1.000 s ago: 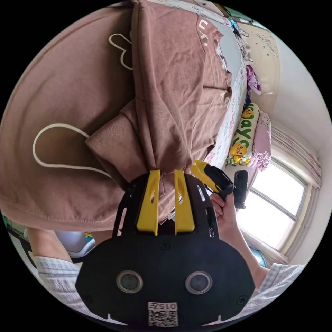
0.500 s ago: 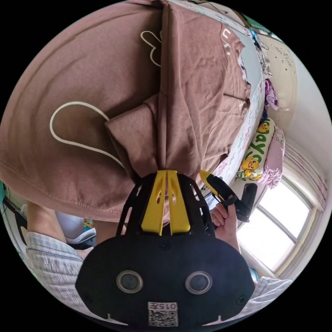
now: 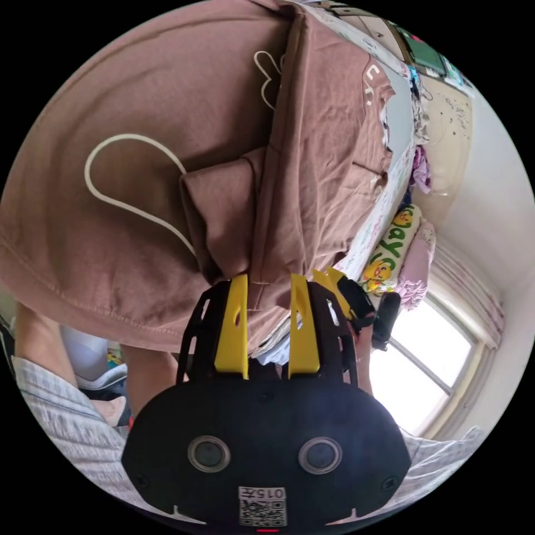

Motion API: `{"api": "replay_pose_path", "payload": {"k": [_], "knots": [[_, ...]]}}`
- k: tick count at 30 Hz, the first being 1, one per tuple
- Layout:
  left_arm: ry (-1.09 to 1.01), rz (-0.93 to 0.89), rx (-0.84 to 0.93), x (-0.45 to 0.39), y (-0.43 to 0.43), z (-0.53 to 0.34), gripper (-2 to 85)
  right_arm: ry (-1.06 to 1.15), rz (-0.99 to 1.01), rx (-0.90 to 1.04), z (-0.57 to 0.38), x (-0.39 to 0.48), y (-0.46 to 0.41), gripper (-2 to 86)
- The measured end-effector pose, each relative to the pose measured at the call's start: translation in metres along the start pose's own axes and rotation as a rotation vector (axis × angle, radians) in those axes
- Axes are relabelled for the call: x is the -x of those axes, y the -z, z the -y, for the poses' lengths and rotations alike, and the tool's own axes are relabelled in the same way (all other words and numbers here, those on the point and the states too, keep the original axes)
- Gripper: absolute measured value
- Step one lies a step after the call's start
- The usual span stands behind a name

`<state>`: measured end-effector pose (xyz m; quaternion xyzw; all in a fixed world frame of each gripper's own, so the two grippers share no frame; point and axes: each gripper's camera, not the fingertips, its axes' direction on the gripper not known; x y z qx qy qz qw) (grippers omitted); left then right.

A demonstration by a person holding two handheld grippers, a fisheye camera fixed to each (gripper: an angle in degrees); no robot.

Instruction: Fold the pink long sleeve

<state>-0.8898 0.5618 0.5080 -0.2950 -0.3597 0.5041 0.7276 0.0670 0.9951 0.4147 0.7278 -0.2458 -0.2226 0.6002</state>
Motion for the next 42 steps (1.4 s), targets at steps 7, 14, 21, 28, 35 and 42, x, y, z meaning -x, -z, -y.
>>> {"api": "replay_pose_path", "payload": {"k": [7,14,21,28,35,42], "knots": [[0.030,0.028,0.022,0.007,0.009,0.006,5.3,-0.001,-0.185,0.027,0.006,0.019,-0.002,0.2],[0.035,-0.025,0.019,0.018,0.026,0.014,5.4,-0.006,-0.063,0.003,0.017,0.022,0.015,5.8],[0.006,-0.010,0.050,0.016,0.042,0.030,5.3,0.053,-0.183,0.094,0.025,0.048,-0.010,1.0],[-0.019,0.083,0.064,-0.002,0.045,0.040,4.9,0.083,-0.391,0.062,0.024,0.071,-0.003,-0.2],[-0.066,0.103,0.089,0.010,0.062,0.061,5.5,0.076,-0.394,0.111,0.035,0.069,-0.025,1.9],[-0.475,0.340,0.244,-0.033,0.141,0.094,3.1,0.024,-0.404,0.068,0.028,0.062,0.018,2.6]]}}
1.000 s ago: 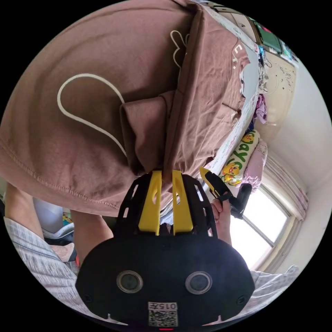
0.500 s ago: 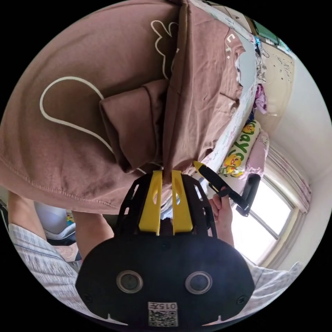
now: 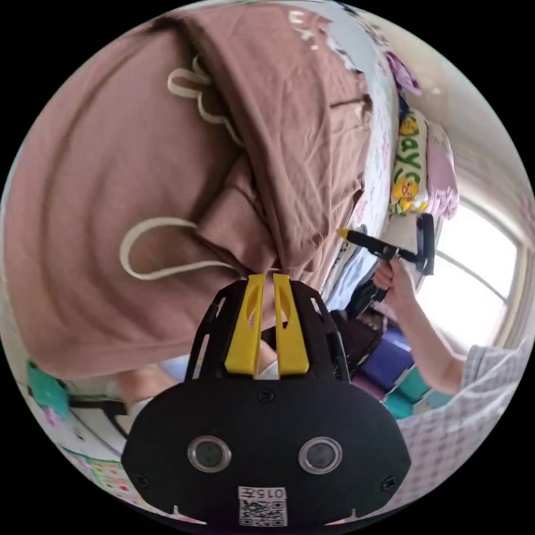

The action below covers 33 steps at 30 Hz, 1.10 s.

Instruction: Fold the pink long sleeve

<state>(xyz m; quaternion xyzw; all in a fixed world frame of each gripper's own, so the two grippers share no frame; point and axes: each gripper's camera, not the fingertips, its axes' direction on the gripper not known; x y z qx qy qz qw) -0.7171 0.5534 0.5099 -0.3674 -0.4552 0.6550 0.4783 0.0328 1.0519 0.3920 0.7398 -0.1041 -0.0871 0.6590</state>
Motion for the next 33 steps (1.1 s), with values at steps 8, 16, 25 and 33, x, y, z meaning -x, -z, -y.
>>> {"api": "replay_pose_path", "payload": {"k": [8,16,25,33], "knots": [[-0.230,0.286,-0.342,-0.017,0.189,0.145,7.4,-0.085,0.021,-0.280,0.062,-0.052,0.095,5.8],[-0.172,0.229,-0.377,-0.057,0.213,0.332,10.6,-0.028,-0.001,-0.410,0.199,-0.025,0.143,10.3],[-0.144,0.376,-0.293,-0.045,0.183,0.390,4.7,-0.056,-0.066,-0.260,0.257,-0.018,0.114,5.4],[-0.229,0.383,-0.289,-0.044,0.209,0.389,0.0,-0.023,-0.126,-0.308,0.232,-0.013,0.122,-0.5]]}}
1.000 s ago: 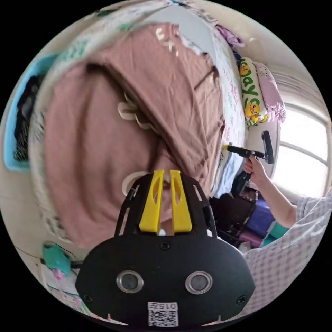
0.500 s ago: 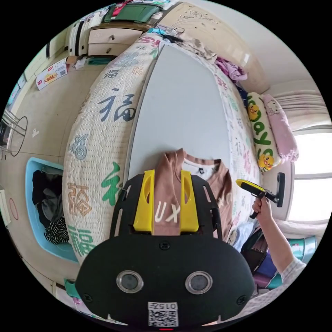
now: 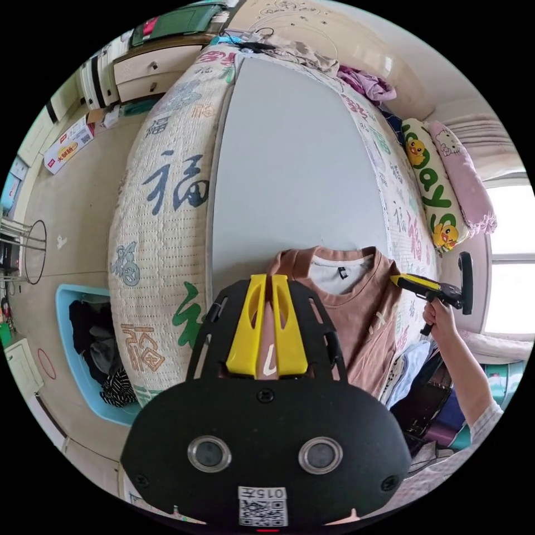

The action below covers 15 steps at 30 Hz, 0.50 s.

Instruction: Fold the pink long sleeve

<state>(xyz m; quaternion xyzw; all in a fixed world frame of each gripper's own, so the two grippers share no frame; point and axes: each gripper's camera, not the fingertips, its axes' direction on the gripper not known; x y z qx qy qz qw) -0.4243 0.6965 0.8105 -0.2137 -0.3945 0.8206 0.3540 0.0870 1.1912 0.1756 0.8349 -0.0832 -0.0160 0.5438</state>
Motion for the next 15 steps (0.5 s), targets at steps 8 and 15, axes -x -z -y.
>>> {"api": "replay_pose_path", "payload": {"k": [8,15], "knots": [[-0.019,-0.060,-0.123,0.004,0.041,-0.001,-0.3,-0.096,0.027,-0.137,-0.024,-0.006,0.054,-0.7],[-0.208,-0.129,-0.300,-0.001,0.082,-0.052,-0.2,-0.049,0.098,-0.319,-0.078,-0.003,0.116,-0.5]]}}
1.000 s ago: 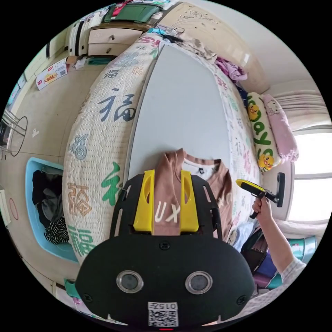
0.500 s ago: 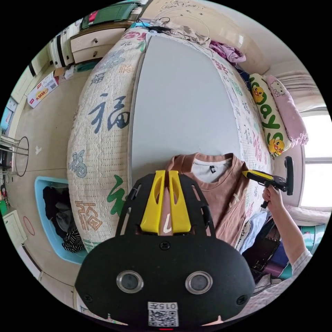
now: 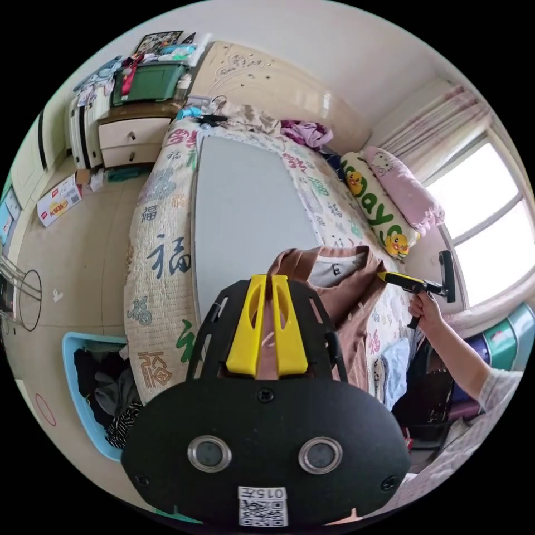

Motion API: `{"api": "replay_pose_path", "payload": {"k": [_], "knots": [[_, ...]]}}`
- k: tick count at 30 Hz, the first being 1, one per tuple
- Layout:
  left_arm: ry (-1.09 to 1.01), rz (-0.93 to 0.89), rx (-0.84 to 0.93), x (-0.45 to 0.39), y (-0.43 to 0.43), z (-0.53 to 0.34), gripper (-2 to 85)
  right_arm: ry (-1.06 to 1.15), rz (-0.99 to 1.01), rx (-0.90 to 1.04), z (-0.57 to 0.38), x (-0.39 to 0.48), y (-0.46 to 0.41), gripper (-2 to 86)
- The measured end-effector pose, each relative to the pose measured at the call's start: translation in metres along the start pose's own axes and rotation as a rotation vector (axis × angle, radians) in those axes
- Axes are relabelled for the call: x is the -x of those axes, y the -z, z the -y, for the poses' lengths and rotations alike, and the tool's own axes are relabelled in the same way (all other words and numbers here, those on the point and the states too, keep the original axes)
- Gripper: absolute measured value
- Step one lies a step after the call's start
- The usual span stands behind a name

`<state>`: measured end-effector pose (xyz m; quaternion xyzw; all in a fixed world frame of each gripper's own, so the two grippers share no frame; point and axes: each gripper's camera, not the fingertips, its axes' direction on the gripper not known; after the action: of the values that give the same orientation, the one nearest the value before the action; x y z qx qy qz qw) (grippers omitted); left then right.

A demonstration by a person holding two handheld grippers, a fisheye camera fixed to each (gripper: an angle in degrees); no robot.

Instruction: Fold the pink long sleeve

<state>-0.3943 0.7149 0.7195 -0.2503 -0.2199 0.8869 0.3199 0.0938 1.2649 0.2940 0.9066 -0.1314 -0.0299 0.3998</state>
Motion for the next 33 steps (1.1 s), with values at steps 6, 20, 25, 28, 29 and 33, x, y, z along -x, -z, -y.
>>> {"api": "replay_pose_path", "payload": {"k": [6,20,25,28,29,33], "knots": [[0.003,-0.219,0.092,-0.004,0.028,-0.183,-0.2,0.114,0.133,0.140,-0.170,0.004,0.028,-0.1],[0.431,-0.155,0.455,0.015,-0.057,-0.446,1.4,-0.194,0.213,0.544,-0.396,-0.025,-0.068,3.6],[0.401,-0.080,0.494,0.003,-0.050,-0.444,1.0,-0.219,0.155,0.524,-0.401,-0.034,-0.049,0.8],[0.410,-0.093,0.424,-0.009,-0.045,-0.440,0.8,-0.191,0.223,0.453,-0.392,-0.022,-0.044,0.4],[0.404,-0.118,0.398,-0.017,-0.048,-0.438,0.7,-0.167,0.255,0.437,-0.388,-0.013,-0.048,0.2],[0.387,-0.213,0.455,-0.045,-0.092,-0.439,0.4,-0.099,0.330,0.519,-0.383,0.019,-0.089,-0.1]]}}
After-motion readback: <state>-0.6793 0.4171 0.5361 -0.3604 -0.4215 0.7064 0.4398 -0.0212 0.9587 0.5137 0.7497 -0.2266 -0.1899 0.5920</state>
